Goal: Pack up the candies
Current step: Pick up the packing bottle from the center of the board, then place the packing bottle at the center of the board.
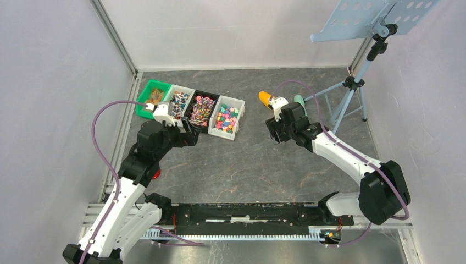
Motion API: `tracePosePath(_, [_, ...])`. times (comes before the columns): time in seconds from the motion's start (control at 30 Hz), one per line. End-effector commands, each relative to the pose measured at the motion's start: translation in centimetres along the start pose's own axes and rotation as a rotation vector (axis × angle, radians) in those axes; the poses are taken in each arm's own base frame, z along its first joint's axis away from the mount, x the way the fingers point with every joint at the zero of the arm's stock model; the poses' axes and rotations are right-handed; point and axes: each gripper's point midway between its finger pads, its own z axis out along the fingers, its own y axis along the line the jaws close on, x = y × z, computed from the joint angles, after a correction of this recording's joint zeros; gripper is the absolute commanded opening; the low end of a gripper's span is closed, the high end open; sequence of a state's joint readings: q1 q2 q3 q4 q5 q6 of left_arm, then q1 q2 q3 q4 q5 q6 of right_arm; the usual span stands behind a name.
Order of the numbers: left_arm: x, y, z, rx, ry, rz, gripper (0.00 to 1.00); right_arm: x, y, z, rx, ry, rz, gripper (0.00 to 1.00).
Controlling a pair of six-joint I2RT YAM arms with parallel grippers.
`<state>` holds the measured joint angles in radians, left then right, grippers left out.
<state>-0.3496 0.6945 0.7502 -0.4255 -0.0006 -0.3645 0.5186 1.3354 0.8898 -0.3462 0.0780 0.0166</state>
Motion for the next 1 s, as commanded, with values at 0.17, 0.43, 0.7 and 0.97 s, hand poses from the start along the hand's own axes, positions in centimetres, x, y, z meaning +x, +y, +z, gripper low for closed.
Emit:
tracePosePath(0.17, [-1.2, 1.3, -1.2, -0.069, -0.039, 0.100, 0.95, -0.6, 3.7, -2.0, -0.118, -0.050, -0.034, 0.62])
tracePosePath(0.43, [-2.5, 2.8, -2.6, -0.153, -0.112, 0.101, 0.94, -1.4, 10.7, -2.8, -0.251, -0.091, -0.067, 0.61])
tracePosePath(0.7, [-3.9, 4.8, -4.7, -0.267, -0.211, 0.082, 0.93, -2.6, 18.4, -2.9, -0.345, -0.089, -0.137, 0.61])
tracePosePath(0.97, [-4.5, 5.0, -5.6, -0.268, -0.275, 0.072, 0.93, -3.1, 22.3, -2.9, -0.400, -0.077, -0.165, 0.63])
